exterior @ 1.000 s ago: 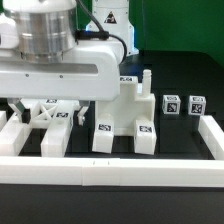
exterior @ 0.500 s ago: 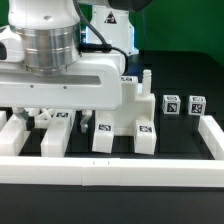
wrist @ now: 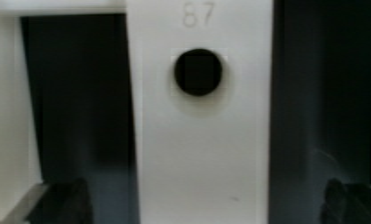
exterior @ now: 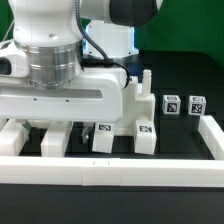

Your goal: Assemble chair

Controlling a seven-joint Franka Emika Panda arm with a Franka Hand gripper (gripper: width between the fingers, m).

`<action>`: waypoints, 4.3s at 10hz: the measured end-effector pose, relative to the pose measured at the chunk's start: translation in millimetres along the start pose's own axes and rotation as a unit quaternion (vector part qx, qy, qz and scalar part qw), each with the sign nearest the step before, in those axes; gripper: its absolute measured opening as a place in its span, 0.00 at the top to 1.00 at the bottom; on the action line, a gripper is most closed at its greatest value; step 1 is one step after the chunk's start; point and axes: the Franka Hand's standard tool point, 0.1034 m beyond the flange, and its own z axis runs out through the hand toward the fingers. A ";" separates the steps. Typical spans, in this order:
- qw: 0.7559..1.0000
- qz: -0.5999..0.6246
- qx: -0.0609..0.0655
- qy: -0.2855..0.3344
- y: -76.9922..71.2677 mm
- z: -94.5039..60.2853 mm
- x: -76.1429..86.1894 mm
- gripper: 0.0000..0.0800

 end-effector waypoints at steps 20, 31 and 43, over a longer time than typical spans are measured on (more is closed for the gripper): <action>0.999 0.006 0.019 0.038 -10.3 -90.2 -10.7 0.64; 0.999 0.002 0.025 0.045 -46.7 -122.8 -37.0 0.64; 0.997 0.030 0.025 0.065 -120.0 -119.2 -23.0 0.64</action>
Offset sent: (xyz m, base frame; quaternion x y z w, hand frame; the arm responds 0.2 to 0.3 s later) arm -0.0034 0.0038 -0.0133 -0.0049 0.0190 0.0027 0.9998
